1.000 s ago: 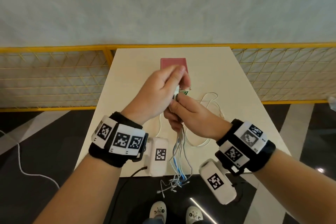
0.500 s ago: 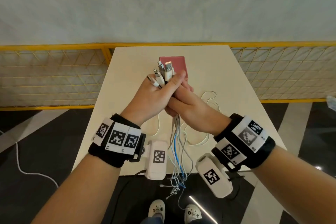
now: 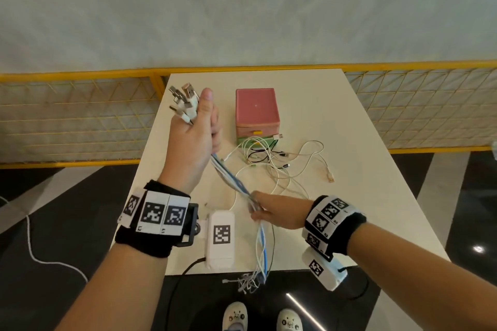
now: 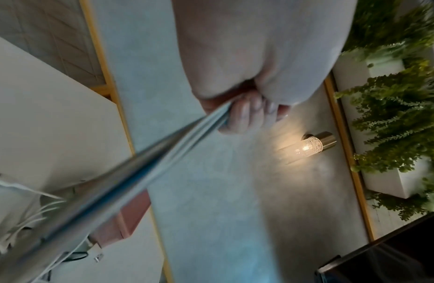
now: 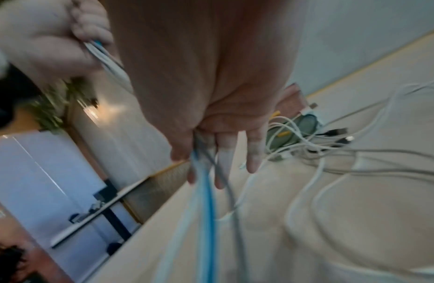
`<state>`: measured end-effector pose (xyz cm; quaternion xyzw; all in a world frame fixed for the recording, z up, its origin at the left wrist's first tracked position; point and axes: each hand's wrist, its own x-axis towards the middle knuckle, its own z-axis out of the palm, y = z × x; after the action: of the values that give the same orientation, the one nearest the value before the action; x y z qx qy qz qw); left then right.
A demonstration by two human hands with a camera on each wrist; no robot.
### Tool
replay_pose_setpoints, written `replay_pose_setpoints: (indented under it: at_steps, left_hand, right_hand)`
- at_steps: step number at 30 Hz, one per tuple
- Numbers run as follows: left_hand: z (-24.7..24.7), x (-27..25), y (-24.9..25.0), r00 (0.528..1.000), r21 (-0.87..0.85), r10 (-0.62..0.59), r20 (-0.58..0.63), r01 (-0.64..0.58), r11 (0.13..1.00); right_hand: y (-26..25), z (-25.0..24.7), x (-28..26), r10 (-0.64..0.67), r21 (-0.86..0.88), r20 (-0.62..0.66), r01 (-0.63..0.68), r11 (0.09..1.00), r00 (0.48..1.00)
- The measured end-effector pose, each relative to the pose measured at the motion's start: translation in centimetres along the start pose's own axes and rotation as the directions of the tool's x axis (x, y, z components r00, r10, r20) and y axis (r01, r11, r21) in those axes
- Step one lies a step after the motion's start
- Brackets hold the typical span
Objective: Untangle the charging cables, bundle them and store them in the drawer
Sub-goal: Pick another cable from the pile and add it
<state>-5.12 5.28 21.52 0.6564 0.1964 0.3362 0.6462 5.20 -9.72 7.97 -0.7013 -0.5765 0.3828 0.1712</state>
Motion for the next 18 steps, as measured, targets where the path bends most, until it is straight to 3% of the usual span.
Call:
replay_pose_setpoints:
  at_steps: [2, 3, 5, 6, 8, 9, 10, 13, 15, 18]
  left_hand:
    - [0.0, 0.6, 0.4, 0.999, 0.014, -0.029, -0.023, 0.029, 0.999]
    - [0.0, 1.0, 0.4, 0.998, 0.009, -0.050, -0.039, 0.050, 0.999]
    - [0.1, 1.6, -0.2, 0.995, 0.001, -0.081, -0.064, 0.082, 0.997]
    - [0.3, 1.9, -0.5, 0.993, 0.005, -0.099, -0.070, 0.100, 0.995]
    - [0.8, 2.1, -1.5, 0.988, 0.019, -0.135, -0.076, 0.137, 0.990]
    - [1.1, 2.2, -2.0, 0.985, 0.027, -0.151, -0.078, 0.153, 0.988]
    - [1.5, 2.2, -2.5, 0.983, 0.041, -0.163, -0.079, 0.167, 0.985]
    - [2.1, 2.4, -3.8, 0.982, 0.114, -0.176, -0.064, 0.183, 0.977]
    - [2.4, 2.6, -4.3, 0.982, 0.132, -0.184, -0.040, 0.188, 0.973]
    - [2.6, 2.9, -4.5, 0.979, 0.152, -0.201, -0.014, 0.201, 0.968]
  right_hand:
    - [3.0, -0.6, -0.3, 0.113, -0.046, 0.067, -0.110, 0.993, 0.991]
    - [4.5, -1.5, -0.5, 0.177, -0.026, 0.038, -0.176, 0.984, 0.983]
    - [7.1, -3.5, -0.8, 0.307, 0.090, -0.183, -0.296, 0.951, 0.934]
    - [8.2, -4.4, -0.9, 0.393, 0.163, -0.339, -0.358, 0.920, 0.855]
    - [10.4, -5.8, -0.7, 0.562, 0.323, -0.540, -0.463, 0.825, 0.626]
    - [11.4, -6.3, -0.5, 0.638, 0.400, -0.544, -0.500, 0.768, 0.545]
    - [12.2, -6.5, -0.2, 0.701, 0.478, -0.505, -0.513, 0.713, 0.503]
    - [14.2, -7.0, 0.9, 0.805, 0.793, -0.305, -0.331, 0.511, 0.509]
    - [14.2, -7.0, 1.1, 0.809, 0.906, -0.265, -0.151, 0.395, 0.525]
    - [13.0, -7.0, 1.1, 0.773, 0.909, -0.378, 0.049, 0.413, 0.510]
